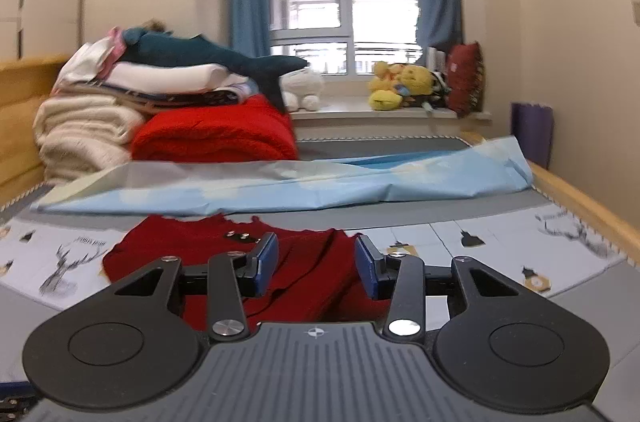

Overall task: Fold small clothes
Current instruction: 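Grasp the red sweater's edge with the left gripper and lift it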

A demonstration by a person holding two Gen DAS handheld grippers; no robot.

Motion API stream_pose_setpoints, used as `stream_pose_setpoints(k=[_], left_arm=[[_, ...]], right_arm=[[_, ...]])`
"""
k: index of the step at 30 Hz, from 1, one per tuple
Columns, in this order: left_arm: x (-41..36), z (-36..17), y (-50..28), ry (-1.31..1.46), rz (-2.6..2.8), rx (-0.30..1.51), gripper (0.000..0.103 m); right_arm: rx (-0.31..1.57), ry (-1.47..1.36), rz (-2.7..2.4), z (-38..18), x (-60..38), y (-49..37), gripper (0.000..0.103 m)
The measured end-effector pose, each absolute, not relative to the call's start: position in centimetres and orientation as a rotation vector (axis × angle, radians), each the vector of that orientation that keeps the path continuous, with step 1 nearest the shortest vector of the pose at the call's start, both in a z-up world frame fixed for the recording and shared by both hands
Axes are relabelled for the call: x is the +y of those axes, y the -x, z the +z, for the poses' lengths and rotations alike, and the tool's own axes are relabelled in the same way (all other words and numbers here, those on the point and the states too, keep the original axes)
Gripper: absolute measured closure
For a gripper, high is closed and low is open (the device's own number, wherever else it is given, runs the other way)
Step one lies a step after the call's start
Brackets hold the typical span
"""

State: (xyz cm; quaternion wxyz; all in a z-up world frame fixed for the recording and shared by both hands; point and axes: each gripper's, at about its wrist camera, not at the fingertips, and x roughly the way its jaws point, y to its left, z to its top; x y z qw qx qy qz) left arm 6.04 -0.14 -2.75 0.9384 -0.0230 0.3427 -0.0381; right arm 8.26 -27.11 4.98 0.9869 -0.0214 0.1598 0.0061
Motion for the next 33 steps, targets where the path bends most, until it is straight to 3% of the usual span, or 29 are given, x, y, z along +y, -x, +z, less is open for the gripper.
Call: stream_pose_setpoints(k=[2, 9, 13, 16, 18, 19, 21, 28, 33], left_arm=[[-0.7, -3.4, -8.9, 0.057, -0.089, 0.712, 0.078], [-1.0, -7.2, -20.6, 0.233, 0.006, 0.783, 0.076], [0.0, -9.9, -25.5, 0.383, 0.079, 0.864, 0.056], [0.0, -11.6, -27.9, 0.453, 0.106, 0.932, 0.054], [-0.5, -12.1, -28.8, 0.453, 0.078, 0.954, 0.058], [-0.8, -11.9, -29.2, 0.404, 0.063, 0.960, 0.080], [-0.7, -11.2, -29.7, 0.352, 0.029, 0.985, 0.095], [6.8, -3.0, -24.9, 0.062, -0.196, 0.875, 0.098], [16.6, -2.5, -21.0, -0.065, -0.090, 0.929, 0.098]], right_arm=[[0.404, 0.033, -0.002, 3.7, -27.8, -8.9, 0.060], [0.358, 0.019, 0.059, 4.8, -29.2, -9.3, 0.060], [0.355, 0.002, 0.059, 5.3, -30.6, -9.5, 0.060], [0.364, 0.007, 0.057, 5.6, -31.1, -9.7, 0.059], [0.369, 0.013, 0.056, 5.5, -31.2, -9.7, 0.058], [0.376, 0.017, 0.054, 5.4, -31.4, -9.8, 0.058], [0.401, 0.010, 0.044, 5.2, -31.6, -10.2, 0.058], [0.491, -0.111, 0.001, 4.0, -32.8, -12.2, 0.054], [0.595, -0.273, -0.030, 1.9, -33.6, -14.2, 0.053]])
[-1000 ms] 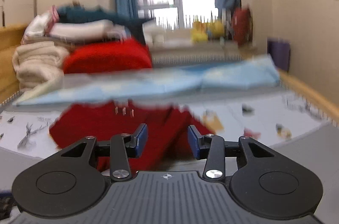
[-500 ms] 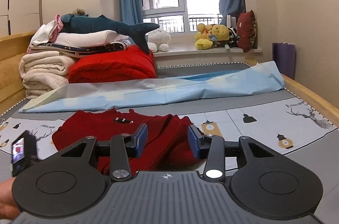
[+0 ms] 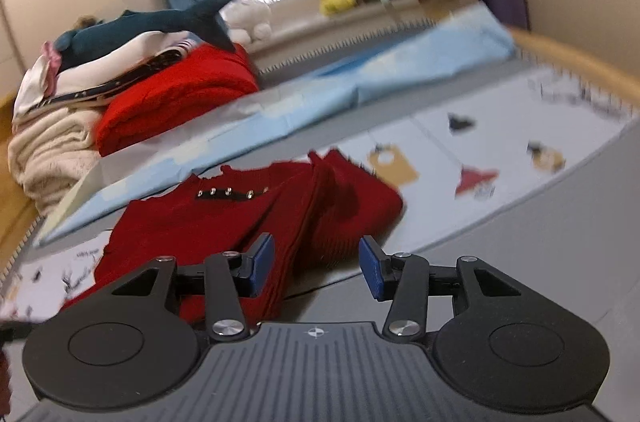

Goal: Fold small clothes

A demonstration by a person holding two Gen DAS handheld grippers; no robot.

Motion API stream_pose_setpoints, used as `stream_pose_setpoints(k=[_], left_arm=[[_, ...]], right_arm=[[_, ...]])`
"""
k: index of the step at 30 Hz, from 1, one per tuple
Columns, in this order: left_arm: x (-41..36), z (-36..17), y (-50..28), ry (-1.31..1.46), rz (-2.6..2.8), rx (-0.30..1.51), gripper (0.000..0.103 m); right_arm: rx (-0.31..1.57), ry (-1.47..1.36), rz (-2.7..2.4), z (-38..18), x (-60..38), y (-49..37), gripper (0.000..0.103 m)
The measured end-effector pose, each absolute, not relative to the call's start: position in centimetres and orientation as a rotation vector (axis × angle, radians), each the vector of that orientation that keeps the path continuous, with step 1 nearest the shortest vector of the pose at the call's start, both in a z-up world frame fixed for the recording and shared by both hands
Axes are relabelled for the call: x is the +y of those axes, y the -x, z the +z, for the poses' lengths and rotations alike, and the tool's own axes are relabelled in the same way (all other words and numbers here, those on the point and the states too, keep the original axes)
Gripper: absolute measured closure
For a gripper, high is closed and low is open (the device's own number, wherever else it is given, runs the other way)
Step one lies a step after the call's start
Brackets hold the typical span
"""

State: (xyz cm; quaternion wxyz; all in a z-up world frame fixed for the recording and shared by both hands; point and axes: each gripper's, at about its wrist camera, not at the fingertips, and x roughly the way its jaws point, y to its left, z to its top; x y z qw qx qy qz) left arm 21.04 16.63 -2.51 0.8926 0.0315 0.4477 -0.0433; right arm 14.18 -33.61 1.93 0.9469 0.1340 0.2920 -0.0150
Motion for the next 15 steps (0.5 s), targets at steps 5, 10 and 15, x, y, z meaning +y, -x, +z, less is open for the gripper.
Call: stream_pose_setpoints(k=[5, 10, 15], left_arm=[[23.9, -6.5, -18.8, 0.051, 0.055, 1.085, 0.097], [26.7, -6.4, -19.0, 0.176, 0.043, 1.070, 0.080], [27.8, -7.5, -19.6, 0.261, 0.047, 1.094, 0.068]], right_arm=[[0.680, -0.316, -0.028, 0.1, -32.5, -15.9, 0.051], [0.787, -0.404, -0.030, -2.2, -31.6, -18.0, 0.040], [1.003, -0.579, 0.038, -6.4, -29.9, -19.5, 0.037]])
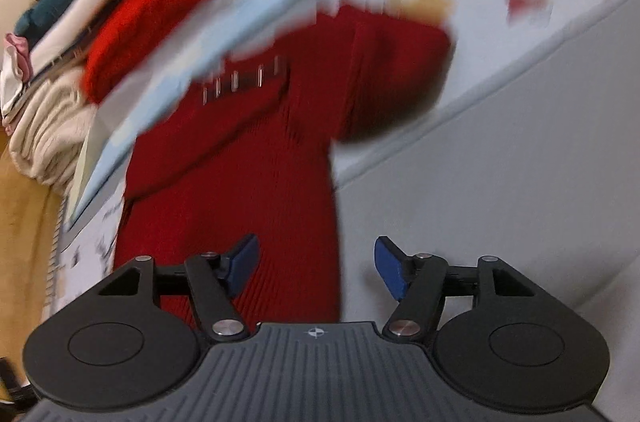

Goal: Fold small clothes

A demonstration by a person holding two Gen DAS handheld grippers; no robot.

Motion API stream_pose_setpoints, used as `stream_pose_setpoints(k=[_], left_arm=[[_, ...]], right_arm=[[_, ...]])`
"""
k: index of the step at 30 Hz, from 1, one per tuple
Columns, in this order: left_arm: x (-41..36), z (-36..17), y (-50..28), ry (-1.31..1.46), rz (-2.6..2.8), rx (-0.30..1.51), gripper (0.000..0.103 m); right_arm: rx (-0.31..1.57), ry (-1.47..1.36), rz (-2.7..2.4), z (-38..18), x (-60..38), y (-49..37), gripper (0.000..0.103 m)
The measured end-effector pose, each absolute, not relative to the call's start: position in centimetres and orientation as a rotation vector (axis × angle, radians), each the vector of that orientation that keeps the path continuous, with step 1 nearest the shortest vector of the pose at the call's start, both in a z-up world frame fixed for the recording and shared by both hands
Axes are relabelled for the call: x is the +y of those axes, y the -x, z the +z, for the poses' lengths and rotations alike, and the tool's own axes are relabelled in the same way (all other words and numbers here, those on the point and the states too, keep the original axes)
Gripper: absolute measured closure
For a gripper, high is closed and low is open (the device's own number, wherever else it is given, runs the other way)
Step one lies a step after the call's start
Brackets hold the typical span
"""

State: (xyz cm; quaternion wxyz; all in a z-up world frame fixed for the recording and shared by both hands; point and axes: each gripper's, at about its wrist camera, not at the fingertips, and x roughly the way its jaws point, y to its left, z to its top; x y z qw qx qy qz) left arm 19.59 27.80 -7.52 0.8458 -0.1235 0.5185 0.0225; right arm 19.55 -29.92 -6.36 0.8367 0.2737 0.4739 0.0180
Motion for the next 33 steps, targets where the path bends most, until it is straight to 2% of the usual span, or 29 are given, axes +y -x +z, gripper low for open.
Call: stream_pose_setpoints(k=[5, 7, 10, 11, 12, 13, 14, 17, 22, 25, 29, 32, 33], left_arm=[[27.9, -9.3, -20.6, 0.269, 0.064, 1.137, 0.064], [28.0, -9.9, -20.7, 0.266, 0.068, 1.157, 0.064], [27.9, -10.3, -20.8, 0.276, 0.067, 1.174, 0.065], [27.8, -10.3, -20.9, 0.275, 0.059, 1.177, 0.068], [27.5, -10.2, -20.8, 0.267, 0.051, 1.176, 0.075], [27.2, -10.1, -20.8, 0.252, 0.048, 1.176, 0.090], [26.8, -9.8, -20.6, 0.229, 0.044, 1.170, 0.094], [25.3, -8.3, -19.9, 0.192, 0.000, 1.124, 0.096], [21.0, -4.7, -16.9, 0.159, -0.228, 1.068, 0.097], [17.7, -3.8, -14.1, 0.061, -0.375, 1.110, 0.097], [15.1, -6.8, -11.6, -0.102, -0.443, 1.265, 0.097], [13.6, -8.0, -10.7, -0.225, -0.487, 1.312, 0.093], [13.4, -7.7, -10.7, -0.218, -0.509, 1.307, 0.093]], right_arm=[[1.208, -0.605, 0.016, -10.3, -26.6, -20.2, 0.038], [1.228, -0.570, 0.008, -10.9, -25.3, -20.6, 0.044], [1.223, -0.517, -0.014, -11.3, -23.8, -21.3, 0.074], [1.222, -0.484, -0.025, -11.4, -23.4, -21.5, 0.090], [1.213, -0.459, -0.030, -11.5, -23.1, -21.5, 0.093], [1.202, -0.448, -0.038, -11.4, -22.9, -21.4, 0.095], [1.193, -0.441, -0.040, -11.3, -22.8, -21.3, 0.097], [1.120, -0.402, -0.045, -9.3, -23.7, -20.7, 0.098], [0.887, -0.392, 0.002, -3.0, -29.0, -19.0, 0.099], [0.888, -0.374, -0.045, -1.9, -32.4, -17.2, 0.099], [0.910, -0.277, -0.181, -1.4, -36.3, -15.6, 0.099], [1.055, -0.279, -0.192, -4.1, -38.1, -15.6, 0.093], [1.084, -0.261, -0.195, -4.8, -38.1, -15.7, 0.087]])
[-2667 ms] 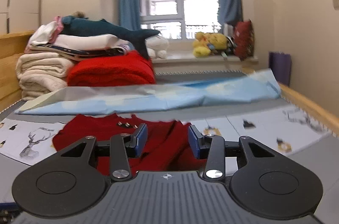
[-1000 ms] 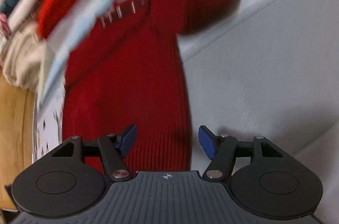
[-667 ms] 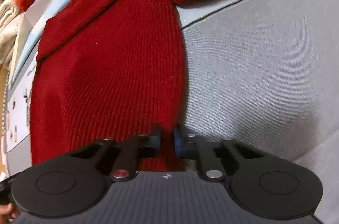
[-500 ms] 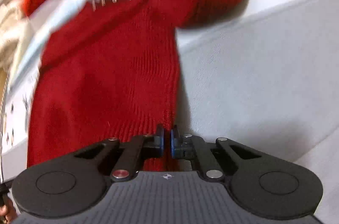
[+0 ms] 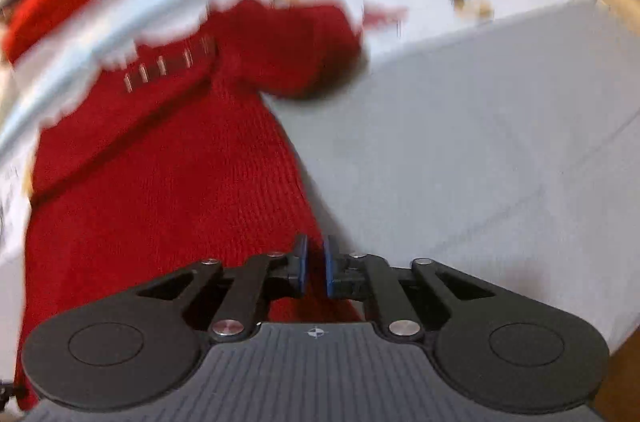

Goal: Fold small clothes

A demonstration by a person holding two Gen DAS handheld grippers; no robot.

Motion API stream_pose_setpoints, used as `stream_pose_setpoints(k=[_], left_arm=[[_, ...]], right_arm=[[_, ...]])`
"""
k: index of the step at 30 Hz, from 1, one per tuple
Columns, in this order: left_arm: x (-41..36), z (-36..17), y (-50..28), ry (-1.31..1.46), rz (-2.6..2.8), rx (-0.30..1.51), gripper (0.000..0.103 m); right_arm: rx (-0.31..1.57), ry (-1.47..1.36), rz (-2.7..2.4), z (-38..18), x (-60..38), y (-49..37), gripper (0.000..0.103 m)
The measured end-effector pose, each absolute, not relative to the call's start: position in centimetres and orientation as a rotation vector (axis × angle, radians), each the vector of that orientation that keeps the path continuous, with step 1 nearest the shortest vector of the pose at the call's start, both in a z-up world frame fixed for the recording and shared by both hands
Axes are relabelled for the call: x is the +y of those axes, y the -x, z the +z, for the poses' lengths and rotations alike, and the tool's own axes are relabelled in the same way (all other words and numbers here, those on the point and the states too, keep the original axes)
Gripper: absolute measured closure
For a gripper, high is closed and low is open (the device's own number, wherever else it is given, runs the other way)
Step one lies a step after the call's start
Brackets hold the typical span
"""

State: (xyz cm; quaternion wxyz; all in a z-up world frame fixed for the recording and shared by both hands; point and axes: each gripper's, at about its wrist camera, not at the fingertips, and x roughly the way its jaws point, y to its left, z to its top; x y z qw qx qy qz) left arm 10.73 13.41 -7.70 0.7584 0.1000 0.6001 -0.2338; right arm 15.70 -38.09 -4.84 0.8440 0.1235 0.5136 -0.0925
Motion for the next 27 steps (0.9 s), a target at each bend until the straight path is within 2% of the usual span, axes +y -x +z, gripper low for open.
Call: stream_pose_setpoints(k=[1, 2, 3, 9, 10, 11, 13, 15, 17, 19, 20, 21, 22, 23, 27], left_arm=[[13.3, -7.3, -10.8, -0.206, -0.519, 1.295, 0.092], [13.1, -6.8, -11.0, -0.195, -0.518, 1.277, 0.089], [12.8, -6.2, -11.3, -0.179, -0.510, 1.255, 0.089], [10.1, -4.6, -13.8, -0.170, -0.454, 1.179, 0.089], [9.9, -4.3, -14.2, -0.159, -0.441, 1.161, 0.086], [9.6, -3.7, -14.6, -0.135, -0.424, 1.134, 0.077], [9.7, -2.3, -16.3, -0.075, -0.373, 1.059, 0.062], [8.8, -0.9, -17.6, -0.030, -0.323, 0.980, 0.061], [7.4, 0.1, -18.7, 0.001, -0.294, 0.915, 0.061], [5.1, 0.4, -19.5, -0.028, -0.292, 0.852, 0.062], [3.8, 0.4, -19.8, -0.051, -0.303, 0.830, 0.068], [2.3, 0.3, -20.4, -0.068, -0.322, 0.819, 0.075], [0.8, 0.1, -21.3, -0.080, -0.342, 0.820, 0.091], [-0.4, 0.0, -22.2, -0.094, -0.356, 0.826, 0.097], [-6.5, -1.3, -25.5, -0.172, -0.404, 0.797, 0.097]], right_arm=[[1.097, -0.236, -0.195, -5.2, -38.2, -15.6, 0.080], [1.101, -0.210, -0.191, -5.5, -38.0, -15.7, 0.063], [1.105, -0.187, -0.179, -5.6, -37.8, -15.7, 0.056], [1.265, -0.051, -0.055, -8.8, -35.9, -14.9, 0.056], [1.300, 0.050, -0.056, -9.7, -35.2, -14.8, 0.051], [1.300, 0.120, -0.049, -10.1, -34.7, -14.8, 0.044], [1.288, 0.171, -0.060, -9.8, -34.3, -15.1, 0.044], [1.263, 0.182, -0.094, -9.2, -34.2, -15.3, 0.050], [1.168, 0.176, -0.082, -7.7, -33.7, -15.5, 0.050], [1.100, 0.127, -0.067, -6.6, -33.7, -15.8, 0.049], [1.083, 0.102, -0.068, -6.2, -33.9, -15.9, 0.049], [1.070, 0.070, -0.066, -5.9, -34.0, -16.2, 0.049], [1.067, 0.046, -0.060, -5.7, -34.2, -16.5, 0.049], [1.063, 0.019, -0.051, -5.6, -34.3, -16.8, 0.049], [1.044, -0.057, 0.000, -4.5, -34.2, -17.5, 0.049]])
